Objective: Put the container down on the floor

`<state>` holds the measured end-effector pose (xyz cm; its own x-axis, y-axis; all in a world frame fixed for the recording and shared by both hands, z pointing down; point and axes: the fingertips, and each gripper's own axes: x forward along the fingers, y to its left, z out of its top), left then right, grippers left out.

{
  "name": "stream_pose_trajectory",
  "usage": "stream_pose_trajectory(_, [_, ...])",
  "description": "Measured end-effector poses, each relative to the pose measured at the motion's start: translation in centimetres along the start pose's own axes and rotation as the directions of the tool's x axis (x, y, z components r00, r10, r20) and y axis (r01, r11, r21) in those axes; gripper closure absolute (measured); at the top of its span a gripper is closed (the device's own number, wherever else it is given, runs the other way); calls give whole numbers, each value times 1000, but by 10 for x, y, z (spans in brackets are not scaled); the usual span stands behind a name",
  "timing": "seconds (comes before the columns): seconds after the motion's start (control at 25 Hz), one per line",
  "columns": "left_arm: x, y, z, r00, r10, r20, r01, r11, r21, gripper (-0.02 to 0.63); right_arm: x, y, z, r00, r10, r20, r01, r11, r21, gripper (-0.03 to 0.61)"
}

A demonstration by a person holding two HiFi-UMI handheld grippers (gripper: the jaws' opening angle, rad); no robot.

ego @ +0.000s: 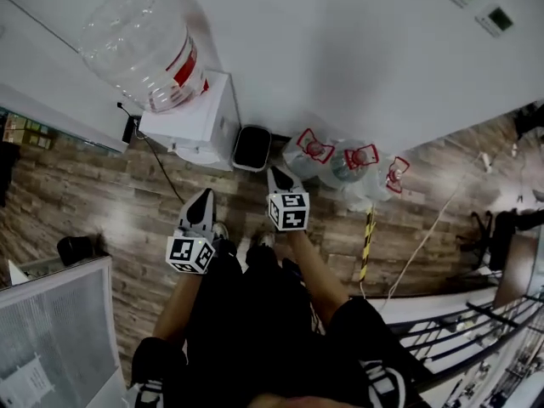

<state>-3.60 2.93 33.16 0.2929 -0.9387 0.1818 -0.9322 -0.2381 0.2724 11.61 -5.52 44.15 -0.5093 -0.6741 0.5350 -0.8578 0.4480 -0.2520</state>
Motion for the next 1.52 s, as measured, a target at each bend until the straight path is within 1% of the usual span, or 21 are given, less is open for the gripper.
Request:
stream_pose_trajectory(0.2, [-17, -5, 15, 1000, -31, 2, 31, 999, -19, 583, -53, 38, 15, 998, 0, 67, 1, 1000, -4, 535])
stream_pose_trajectory(0.36, [-22, -6, 24, 998, -70, -1, 70, 997, -29, 583, -85, 59, 26, 992, -38, 117, 38, 999, -1, 536])
stream_pose_trajectory(0.56, [-30, -5, 39, 994, -105, 17, 105, 994, 9, 583, -111, 78, 31, 985, -75, 154, 75, 997, 5, 540])
stream_pose_trajectory(0.76, [-33, 1, 47, 993, -109, 34, 107, 993, 41, 583, -119, 90, 26, 984, -71, 162, 68, 997, 19, 541])
stream_pose_trajectory(0.84, [-33, 2, 47, 994, -108, 36, 106, 993, 42, 583, -122, 93, 27, 984, -67, 168, 65, 998, 18, 545])
stream_pose_trajectory(1.12, [-26, 2, 54, 991, -127, 44, 124, 991, 58, 583, -120, 100, 39, 981, -38, 188, 38, 999, 3, 546])
stream_pose_trajectory(1.32, [-26, 3, 58, 989, -138, 59, 133, 988, 73, 583, -119, 100, 42, 979, -48, 196, 48, 999, 6, 546])
stream_pose_trajectory(1.52, [-27, 6, 57, 989, -141, 50, 138, 988, 71, 583, -116, 102, 38, 981, -53, 187, 50, 999, 20, 546])
